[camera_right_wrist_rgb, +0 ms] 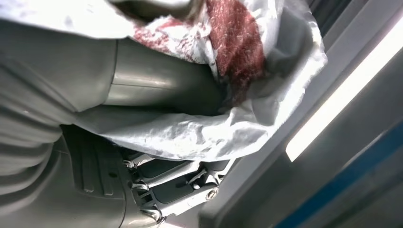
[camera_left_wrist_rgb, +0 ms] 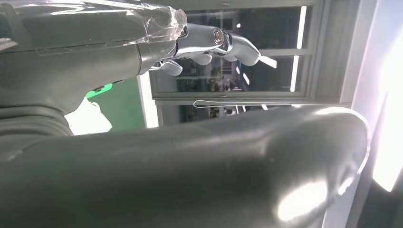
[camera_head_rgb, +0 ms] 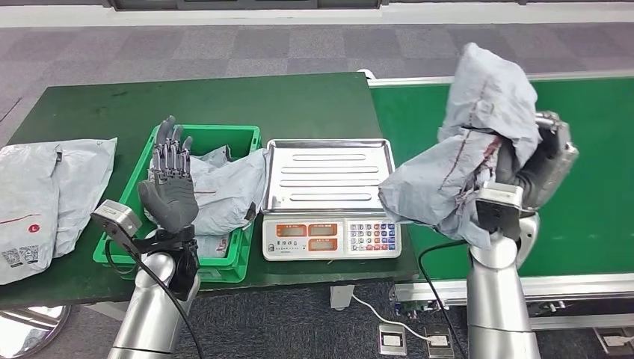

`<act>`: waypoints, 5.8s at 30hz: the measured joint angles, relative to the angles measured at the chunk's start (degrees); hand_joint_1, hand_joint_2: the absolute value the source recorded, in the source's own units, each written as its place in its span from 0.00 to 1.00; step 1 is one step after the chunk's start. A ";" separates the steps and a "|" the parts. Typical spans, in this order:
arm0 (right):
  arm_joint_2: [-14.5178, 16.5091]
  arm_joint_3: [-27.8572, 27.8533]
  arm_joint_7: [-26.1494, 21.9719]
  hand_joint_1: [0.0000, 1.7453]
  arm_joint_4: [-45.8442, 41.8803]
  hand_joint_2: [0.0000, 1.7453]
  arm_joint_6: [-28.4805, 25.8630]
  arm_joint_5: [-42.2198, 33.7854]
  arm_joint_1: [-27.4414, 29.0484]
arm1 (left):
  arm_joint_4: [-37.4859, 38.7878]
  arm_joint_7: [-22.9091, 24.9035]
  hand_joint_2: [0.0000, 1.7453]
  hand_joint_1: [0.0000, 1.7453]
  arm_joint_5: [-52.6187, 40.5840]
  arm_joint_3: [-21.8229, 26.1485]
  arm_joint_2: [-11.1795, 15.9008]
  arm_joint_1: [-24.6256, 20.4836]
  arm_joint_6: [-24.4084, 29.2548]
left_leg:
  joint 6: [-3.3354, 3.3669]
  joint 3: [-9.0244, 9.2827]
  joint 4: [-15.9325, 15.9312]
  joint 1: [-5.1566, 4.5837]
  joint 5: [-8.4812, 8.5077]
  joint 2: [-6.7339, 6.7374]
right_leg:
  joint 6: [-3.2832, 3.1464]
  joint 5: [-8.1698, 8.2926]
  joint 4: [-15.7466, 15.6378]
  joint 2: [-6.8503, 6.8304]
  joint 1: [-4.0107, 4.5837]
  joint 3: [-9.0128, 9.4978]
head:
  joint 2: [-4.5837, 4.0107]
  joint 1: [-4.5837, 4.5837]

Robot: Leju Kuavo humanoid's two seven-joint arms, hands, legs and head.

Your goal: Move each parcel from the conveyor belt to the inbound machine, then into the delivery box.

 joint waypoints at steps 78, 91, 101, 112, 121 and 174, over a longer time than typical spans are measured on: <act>2.33 21.93 -1.40 0.00 47.52 1.00 -2.92 -12.32 -19.25 | 9.67 -2.71 0.00 0.00 3.89 -6.09 0.44 -5.99 4.60 | -0.13 -0.07 0.02 0.01 0.21 0.04 | -0.12 0.22 0.03 0.00 -0.01 -0.22 | 0.00 0.01; -3.83 16.85 -2.87 0.00 20.79 1.00 -6.16 -15.64 -2.86 | 8.80 -1.35 1.00 0.00 0.91 -6.46 1.33 -3.63 1.09 | -0.07 -0.17 0.03 -0.03 0.14 -0.18 | -0.02 0.11 -0.03 -0.17 -0.05 -0.27 | 0.00 0.00; -4.98 14.84 -2.87 0.00 -2.00 1.00 -7.28 -10.84 13.03 | 23.33 4.15 1.00 0.00 -9.15 -12.71 -1.76 -9.92 -2.38 | -0.04 -0.24 0.03 -0.07 0.08 -0.24 | 0.07 0.04 -0.05 -0.23 -0.09 -0.27 | 0.00 0.02; -4.96 14.84 -2.85 0.00 -7.48 1.00 -5.24 -10.24 14.94 | 37.53 14.16 1.00 0.00 -19.26 -17.73 -5.90 -16.82 1.77 | 0.02 -0.24 0.04 -0.10 0.12 -0.22 | 0.11 0.09 -0.04 -0.20 -0.11 -0.25 | 0.00 0.01; -3.94 13.49 -2.84 0.00 -9.91 1.00 -2.45 -7.55 16.31 | 46.74 33.24 1.00 0.00 -35.12 -25.61 -7.72 -22.20 10.74 | 0.09 -0.18 0.03 -0.12 0.08 -0.22 | 0.13 0.07 -0.06 -0.22 -0.12 -0.14 | 0.00 0.02; -5.24 11.66 -2.85 0.00 -19.36 1.00 -8.00 -11.63 27.91 | 7.15 -2.17 1.00 1.00 -57.79 4.67 -3.12 -10.56 40.82 | 0.19 -0.36 0.02 -0.19 0.10 -0.13 | 0.20 0.05 -0.02 -0.19 -0.21 -0.36 | 0.00 0.02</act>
